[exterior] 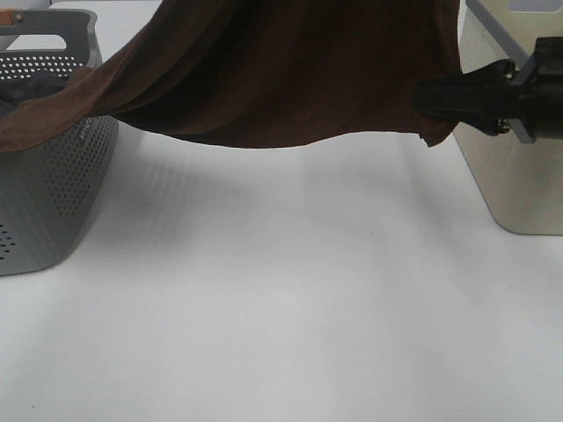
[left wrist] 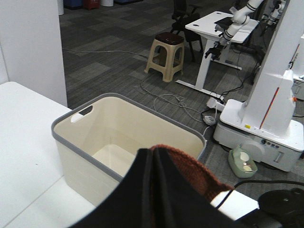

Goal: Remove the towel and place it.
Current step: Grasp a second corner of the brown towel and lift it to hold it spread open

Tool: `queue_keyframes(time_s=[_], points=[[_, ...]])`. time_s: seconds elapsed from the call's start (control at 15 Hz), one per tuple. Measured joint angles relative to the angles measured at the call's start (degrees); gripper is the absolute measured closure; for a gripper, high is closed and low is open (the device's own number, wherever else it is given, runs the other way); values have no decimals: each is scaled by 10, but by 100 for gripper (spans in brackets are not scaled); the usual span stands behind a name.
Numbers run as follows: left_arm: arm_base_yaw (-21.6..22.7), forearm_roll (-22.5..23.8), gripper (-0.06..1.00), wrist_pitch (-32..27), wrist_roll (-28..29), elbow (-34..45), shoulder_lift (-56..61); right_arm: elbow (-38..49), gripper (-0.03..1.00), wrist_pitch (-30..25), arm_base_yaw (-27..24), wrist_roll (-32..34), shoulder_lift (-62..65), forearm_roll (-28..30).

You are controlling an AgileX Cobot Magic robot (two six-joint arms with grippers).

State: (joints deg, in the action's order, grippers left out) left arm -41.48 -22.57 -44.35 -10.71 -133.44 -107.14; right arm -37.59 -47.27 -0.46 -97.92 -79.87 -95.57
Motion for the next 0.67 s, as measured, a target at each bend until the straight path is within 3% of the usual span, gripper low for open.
queue_keyframes(time_s=[0.13, 0.2, 0.27, 0.33, 0.47, 0.6, 0.67], points=[[0, 70, 94, 6, 44, 0, -18, -46, 97, 6, 0, 132, -1, 100], [0, 89, 94, 6, 58, -1, -24, -82, 97, 5, 0, 252, -1, 185], [0, 205, 94, 3, 139, -2, -66, -166, 97, -20, 0, 496, -1, 384], [0, 226, 94, 2, 151, -2, -76, -201, 97, -37, 0, 590, -1, 461], [0, 281, 94, 1, 183, -2, -111, -270, 97, -59, 0, 724, -1, 585], [0, 307, 94, 5, 197, -2, -129, -346, 97, -66, 0, 795, -1, 676], [0, 309, 94, 10, 198, -3, -129, -386, 97, -66, 0, 806, -1, 691]])
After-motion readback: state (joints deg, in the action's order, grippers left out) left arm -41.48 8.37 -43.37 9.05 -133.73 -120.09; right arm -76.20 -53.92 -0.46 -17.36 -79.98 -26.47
